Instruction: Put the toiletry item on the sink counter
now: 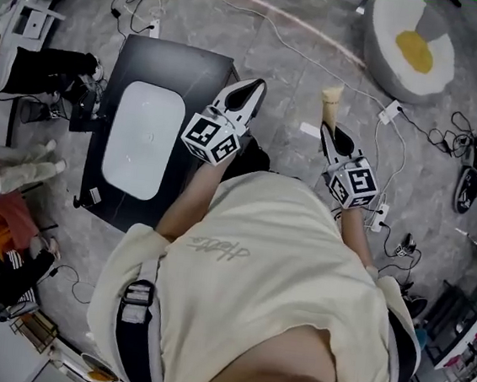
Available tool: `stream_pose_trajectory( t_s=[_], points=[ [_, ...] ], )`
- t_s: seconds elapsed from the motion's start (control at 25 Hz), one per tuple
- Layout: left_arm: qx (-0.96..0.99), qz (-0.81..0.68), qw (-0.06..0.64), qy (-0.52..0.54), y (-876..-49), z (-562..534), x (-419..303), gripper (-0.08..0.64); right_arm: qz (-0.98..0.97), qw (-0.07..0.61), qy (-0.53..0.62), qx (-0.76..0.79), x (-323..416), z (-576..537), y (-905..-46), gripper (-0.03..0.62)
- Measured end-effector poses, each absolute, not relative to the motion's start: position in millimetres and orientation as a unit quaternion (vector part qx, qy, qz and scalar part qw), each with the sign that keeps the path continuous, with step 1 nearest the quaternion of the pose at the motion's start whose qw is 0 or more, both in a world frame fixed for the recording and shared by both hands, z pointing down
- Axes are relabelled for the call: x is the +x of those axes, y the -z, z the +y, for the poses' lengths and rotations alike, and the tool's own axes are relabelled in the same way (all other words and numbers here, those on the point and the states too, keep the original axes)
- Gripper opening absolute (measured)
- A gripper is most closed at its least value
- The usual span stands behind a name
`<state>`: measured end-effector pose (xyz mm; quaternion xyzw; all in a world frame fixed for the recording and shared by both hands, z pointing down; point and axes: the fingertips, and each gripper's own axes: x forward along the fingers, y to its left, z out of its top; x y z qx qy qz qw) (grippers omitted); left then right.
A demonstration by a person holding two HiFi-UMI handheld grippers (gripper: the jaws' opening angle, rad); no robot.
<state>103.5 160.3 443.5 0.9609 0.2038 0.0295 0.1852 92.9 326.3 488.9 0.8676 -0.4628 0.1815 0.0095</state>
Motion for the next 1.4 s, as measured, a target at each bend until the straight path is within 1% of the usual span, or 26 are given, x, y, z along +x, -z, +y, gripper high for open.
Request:
stream_pose_trajectory(
  t_s=[0.12,0.28,0.44,0.64,0.96,1.16,1.4],
  points=[
    [0.962,0.193,0.191,-0.033,-447,118,125,0.003,-0.483,0.012,-0.163,0.860,121,276,-474,0.025],
    [0.967,0.173,0.183,-0.037,-458,65,140,0.003,-0.521,0.012,-0.148,0.840,151,210,-471,0.025],
    [0.974,0.128,0.180,-0.042,-464,17,149,0.003,-0.557,0.015,-0.157,0.816,173,165,-477,0.025],
    [0.977,0.067,0.195,-0.054,-473,-25,156,0.003,-0.583,0.016,-0.185,0.791,206,131,-493,0.025],
    [0.979,-0.072,0.182,-0.064,-471,-98,166,0.003,-0.679,0.021,-0.212,0.702,269,40,-518,0.025],
    [0.973,-0.145,0.171,-0.061,-462,-130,157,0.003,-0.748,0.030,-0.181,0.638,284,-29,-500,0.026],
    [0.952,-0.246,0.173,-0.056,-463,-146,124,0.003,-0.812,0.044,-0.187,0.551,265,-82,-504,0.026]
  ],
)
